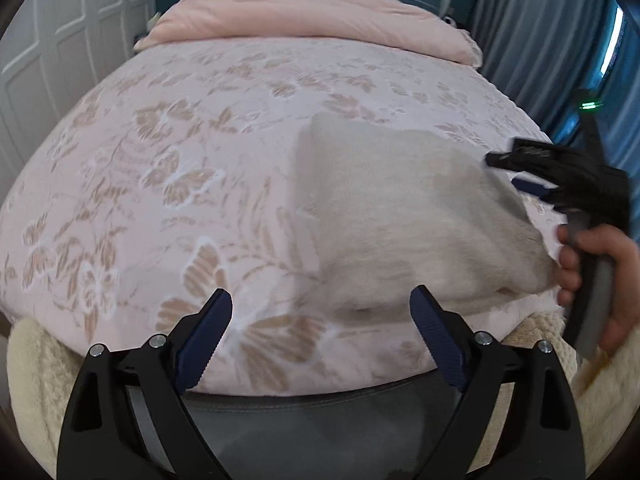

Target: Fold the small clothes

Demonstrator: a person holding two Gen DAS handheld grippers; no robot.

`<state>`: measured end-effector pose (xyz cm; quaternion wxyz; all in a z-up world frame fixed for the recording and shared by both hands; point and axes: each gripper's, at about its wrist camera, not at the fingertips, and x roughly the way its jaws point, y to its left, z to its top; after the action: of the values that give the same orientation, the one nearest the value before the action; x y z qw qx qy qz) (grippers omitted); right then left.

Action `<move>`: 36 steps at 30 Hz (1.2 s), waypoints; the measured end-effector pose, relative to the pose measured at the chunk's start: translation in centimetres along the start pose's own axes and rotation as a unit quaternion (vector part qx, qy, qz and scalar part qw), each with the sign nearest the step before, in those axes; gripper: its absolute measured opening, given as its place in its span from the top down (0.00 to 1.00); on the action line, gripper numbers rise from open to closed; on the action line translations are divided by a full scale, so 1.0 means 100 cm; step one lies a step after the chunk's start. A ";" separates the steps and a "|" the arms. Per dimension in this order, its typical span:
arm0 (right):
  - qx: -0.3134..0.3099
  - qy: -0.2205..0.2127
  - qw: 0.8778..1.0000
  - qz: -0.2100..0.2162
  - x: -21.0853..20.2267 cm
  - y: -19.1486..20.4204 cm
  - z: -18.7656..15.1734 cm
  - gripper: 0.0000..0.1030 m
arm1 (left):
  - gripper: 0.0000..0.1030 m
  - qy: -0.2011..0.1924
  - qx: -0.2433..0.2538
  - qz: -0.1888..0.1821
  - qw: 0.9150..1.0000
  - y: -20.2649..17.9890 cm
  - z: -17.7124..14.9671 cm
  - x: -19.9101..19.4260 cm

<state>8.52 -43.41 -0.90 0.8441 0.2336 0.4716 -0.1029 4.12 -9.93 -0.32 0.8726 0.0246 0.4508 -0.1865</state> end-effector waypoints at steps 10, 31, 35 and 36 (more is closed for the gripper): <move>-0.022 0.038 0.999 0.006 0.034 -0.026 0.009 0.89 | 0.13 0.012 0.019 -0.004 1.000 -0.026 0.012 0.008; -0.146 -0.010 0.981 0.125 -0.058 0.075 -0.060 0.85 | 0.10 0.049 -0.002 0.018 0.999 -0.002 -0.004 0.022; -0.202 0.068 0.974 0.081 0.031 0.092 -0.096 0.87 | 0.10 0.056 -0.023 0.019 0.998 0.009 -0.006 0.021; -0.189 0.061 0.976 0.089 0.028 0.089 -0.095 0.88 | 0.10 0.053 -0.023 0.020 0.998 0.010 -0.006 0.019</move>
<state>6.45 -30.85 -4.87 0.8484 0.1170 0.5103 0.0784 5.01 -9.45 -2.31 0.8511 0.0234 0.5002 -0.1575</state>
